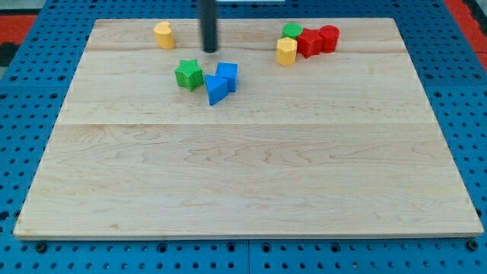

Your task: Push the yellow heart to the left of the green circle

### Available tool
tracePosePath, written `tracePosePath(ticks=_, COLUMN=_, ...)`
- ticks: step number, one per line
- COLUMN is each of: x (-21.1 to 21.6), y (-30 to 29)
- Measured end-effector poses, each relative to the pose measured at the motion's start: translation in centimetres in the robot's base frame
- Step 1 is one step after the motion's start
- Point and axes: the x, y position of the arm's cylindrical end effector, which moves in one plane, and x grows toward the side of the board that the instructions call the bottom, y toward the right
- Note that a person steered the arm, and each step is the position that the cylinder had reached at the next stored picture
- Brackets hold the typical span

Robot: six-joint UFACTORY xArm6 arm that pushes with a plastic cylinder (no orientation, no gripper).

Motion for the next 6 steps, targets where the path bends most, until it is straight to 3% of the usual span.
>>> tracePosePath(ticks=2, x=-2.3, y=-14.8)
tracePosePath(ticks=3, x=-4.0, y=-9.5)
tracePosePath(ticks=6, x=-1.5, y=7.2)
